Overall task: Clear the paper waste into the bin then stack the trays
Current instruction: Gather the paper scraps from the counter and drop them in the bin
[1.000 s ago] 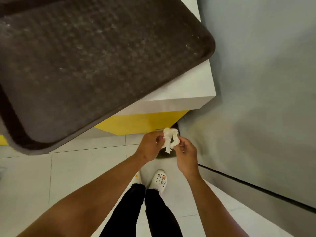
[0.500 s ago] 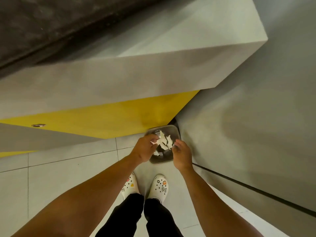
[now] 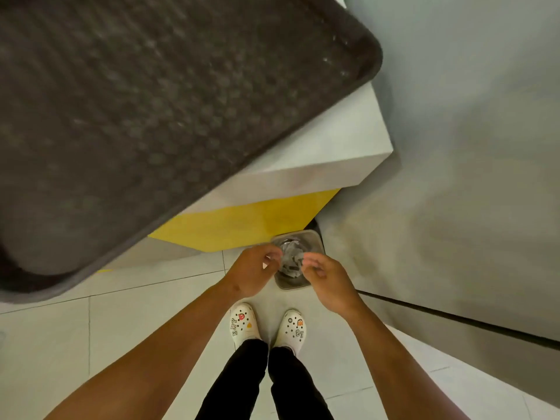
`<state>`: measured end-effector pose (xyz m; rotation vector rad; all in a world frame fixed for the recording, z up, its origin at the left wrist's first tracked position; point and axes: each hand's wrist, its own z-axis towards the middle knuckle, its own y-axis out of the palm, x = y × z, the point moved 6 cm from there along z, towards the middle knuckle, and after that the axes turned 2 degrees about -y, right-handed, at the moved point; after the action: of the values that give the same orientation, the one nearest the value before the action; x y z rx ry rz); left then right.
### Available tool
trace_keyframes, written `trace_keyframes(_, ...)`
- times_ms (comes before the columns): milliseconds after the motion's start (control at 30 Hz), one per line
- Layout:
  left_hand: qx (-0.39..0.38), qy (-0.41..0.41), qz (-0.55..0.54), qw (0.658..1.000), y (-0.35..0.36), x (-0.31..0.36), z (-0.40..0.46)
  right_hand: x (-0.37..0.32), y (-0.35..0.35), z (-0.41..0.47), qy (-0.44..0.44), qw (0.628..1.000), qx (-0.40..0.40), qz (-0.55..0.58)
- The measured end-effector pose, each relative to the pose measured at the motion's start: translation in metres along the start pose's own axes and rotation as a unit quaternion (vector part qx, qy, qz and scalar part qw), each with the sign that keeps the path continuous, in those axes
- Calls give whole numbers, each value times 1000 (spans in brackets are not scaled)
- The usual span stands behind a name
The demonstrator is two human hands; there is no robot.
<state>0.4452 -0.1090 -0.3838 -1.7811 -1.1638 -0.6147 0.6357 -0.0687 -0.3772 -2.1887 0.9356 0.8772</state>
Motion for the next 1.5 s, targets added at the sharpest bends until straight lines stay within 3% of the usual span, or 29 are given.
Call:
trace_keyframes(300,59,29,-71,995,-93,139,-141,-168,-38,-129,-90,994,-50,-40)
trace_keyframes(467,83,72,-51,993,-121,200,-206,-245,-56,-184,-163,983,-52,-59)
trace_keyframes(733,165,136,-20,977,-174,256,-245,-325,-66,-211,-259,961,-57,-81)
trace_keyframes(1067,215,158,-59,962,-257,270,-228,-400,-44,-187,-305,945,-64,-96)
trace_keyframes(1500,226,150,-46,961,-412,225,-157,-475,-2,-96,-266,956,-8,-121)
